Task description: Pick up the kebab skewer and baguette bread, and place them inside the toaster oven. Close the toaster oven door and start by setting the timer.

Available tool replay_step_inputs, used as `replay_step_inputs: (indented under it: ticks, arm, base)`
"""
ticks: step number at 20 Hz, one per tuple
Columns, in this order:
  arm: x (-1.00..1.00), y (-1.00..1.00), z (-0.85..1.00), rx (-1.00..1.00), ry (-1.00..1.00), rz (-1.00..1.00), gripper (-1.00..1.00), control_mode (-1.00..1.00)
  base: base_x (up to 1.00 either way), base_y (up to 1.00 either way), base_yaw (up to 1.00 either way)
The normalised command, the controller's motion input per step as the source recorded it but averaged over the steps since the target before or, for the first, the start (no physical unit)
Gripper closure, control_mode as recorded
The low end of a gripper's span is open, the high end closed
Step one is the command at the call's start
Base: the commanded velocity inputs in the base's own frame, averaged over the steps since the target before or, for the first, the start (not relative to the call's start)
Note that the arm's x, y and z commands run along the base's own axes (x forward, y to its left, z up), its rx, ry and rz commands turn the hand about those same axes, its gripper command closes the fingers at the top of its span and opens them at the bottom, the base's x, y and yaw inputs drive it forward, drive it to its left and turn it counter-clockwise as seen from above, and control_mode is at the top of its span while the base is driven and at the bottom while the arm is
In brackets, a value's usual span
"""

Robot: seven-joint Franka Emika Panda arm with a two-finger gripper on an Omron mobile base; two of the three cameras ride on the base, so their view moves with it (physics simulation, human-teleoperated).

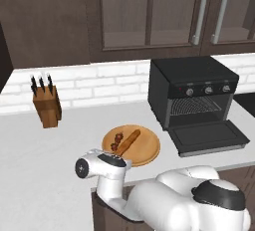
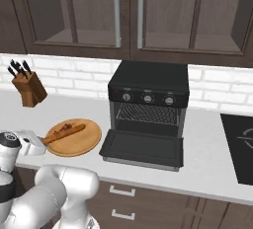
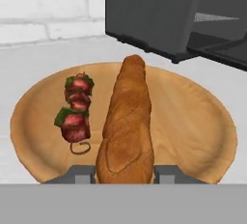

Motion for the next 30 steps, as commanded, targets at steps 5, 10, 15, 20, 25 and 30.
replay_step_inputs:
  ticks: [5,10,15,20,25,30]
  arm:
    - [-0.41,-0.40,0.54,0.00,0.02,0.00,1.00,-1.00]
    - [-0.46,-0.88,0.44,0.00,0.02,0.11,1.00,-1.00]
    - [-0.16,-0.89,0.32,0.01,0.06,0.25,1.00,-1.00]
    - [-0.55,-0.73,0.13,0.01,0.05,0.27,1.00,-1.00]
    - [-0.85,-0.42,0.12,0.00,0.00,0.13,1.00,-1.00]
    - [-0.36,-0.70,0.49,0.04,-0.01,0.10,1.00,-1.00]
  base:
    - [0.00,0.00,0.00]
    - [0.00,0.00,0.00]
    - [0.00,0.00,0.00]
    - [0.00,0.00,0.00]
    - [0.00,0.00,0.00]
    - [0.00,0.00,0.00]
